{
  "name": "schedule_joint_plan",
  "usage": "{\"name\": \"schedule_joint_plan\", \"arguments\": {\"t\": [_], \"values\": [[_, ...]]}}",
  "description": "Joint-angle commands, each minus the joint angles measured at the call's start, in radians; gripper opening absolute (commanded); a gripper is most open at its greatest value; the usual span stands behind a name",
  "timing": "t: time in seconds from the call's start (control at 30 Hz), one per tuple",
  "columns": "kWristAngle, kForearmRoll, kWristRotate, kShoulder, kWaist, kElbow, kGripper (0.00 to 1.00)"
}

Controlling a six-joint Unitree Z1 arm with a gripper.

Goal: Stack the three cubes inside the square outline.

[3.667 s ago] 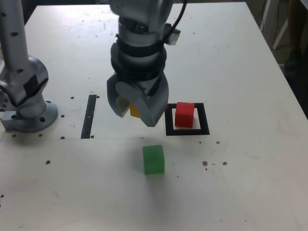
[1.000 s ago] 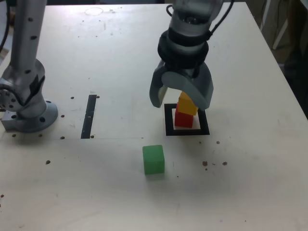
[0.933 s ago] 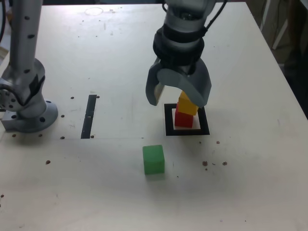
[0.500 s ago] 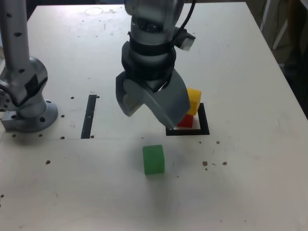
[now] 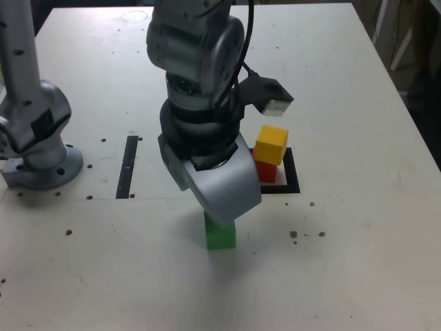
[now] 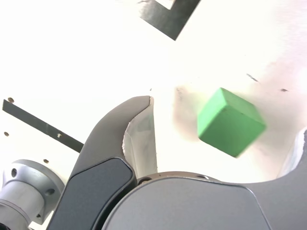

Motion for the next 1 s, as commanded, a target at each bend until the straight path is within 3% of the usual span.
{"name": "schedule_joint_plan", "arguments": {"t": [0.0,0.73,0.97], "values": [[0.006,-0.006,0.000,0.011,-0.013,0.006,0.99],[0.052,-0.052,-0.049,0.087,-0.082,-0.021,0.89],[0.051,-0.084,-0.074,0.112,-0.095,-0.018,0.83]]}}
